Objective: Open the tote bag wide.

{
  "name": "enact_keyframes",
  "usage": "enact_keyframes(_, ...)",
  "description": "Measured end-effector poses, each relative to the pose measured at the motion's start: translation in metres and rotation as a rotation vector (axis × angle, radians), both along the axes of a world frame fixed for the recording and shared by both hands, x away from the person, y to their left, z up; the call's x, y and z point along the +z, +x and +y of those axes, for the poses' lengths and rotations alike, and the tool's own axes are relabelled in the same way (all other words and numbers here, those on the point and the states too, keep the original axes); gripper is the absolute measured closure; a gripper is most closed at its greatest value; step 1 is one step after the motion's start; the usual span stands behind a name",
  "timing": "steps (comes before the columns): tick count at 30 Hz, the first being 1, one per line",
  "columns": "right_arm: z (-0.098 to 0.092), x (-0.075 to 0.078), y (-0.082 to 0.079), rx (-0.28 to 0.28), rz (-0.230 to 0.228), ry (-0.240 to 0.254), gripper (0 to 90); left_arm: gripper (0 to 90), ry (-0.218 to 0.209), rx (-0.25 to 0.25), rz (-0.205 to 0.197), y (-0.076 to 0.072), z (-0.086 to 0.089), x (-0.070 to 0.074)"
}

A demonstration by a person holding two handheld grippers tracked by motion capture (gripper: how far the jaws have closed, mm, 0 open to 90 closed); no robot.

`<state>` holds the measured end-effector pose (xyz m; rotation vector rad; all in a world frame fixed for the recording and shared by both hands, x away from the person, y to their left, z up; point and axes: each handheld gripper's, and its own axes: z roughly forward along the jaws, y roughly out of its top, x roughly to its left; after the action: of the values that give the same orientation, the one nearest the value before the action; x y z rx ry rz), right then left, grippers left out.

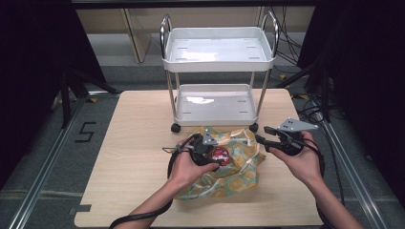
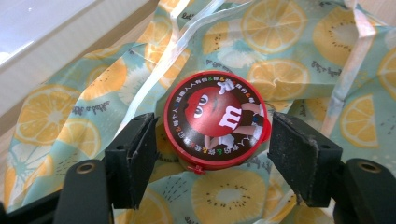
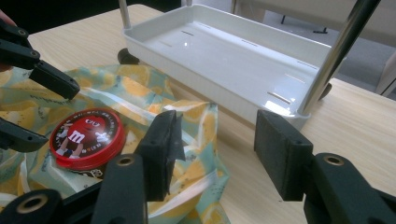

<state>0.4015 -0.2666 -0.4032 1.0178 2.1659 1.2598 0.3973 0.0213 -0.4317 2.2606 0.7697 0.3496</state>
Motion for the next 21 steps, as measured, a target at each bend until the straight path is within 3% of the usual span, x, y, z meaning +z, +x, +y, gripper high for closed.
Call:
enact_keyframes(2,0.000,0.000,0.002,0.008,-0.012,-0.007,49.8,31.1,0.002,0.002,0.002,0.000,-0.001,-0.001)
enact_keyframes(5,0.002,-0.002,0.001,-0.004,0.007,0.011,49.6,30.3,0.002,-0.003,0.002,0.003,-0.002,-0.002)
enact_keyframes(6,0.001,-0.003,0.002,0.007,-0.010,0.001,49.5,29.8,0.006,-0.002,0.003,0.003,-0.003,-0.003)
enact_keyframes(11,0.001,-0.003,0.001,-0.011,0.022,0.010,49.5,27.3,0.006,0.011,0.011,0.002,-0.006,-0.007)
enact_keyframes(12,0.002,-0.003,0.000,-0.010,0.022,0.008,49.5,26.8,0.012,0.004,0.007,0.002,-0.006,-0.008)
enact_keyframes(13,0.001,-0.002,0.002,0.008,-0.009,-0.007,49.5,26.0,0.010,0.007,0.007,0.003,-0.006,-0.009)
enact_keyframes(18,0.006,-0.001,0.000,0.005,0.017,0.004,49.4,24.4,-0.001,0.022,0.015,0.001,-0.008,-0.012)
enact_keyframes(21,0.007,-0.004,0.004,0.014,-0.009,-0.003,49.3,23.8,0.003,0.020,0.015,0.002,-0.009,-0.015)
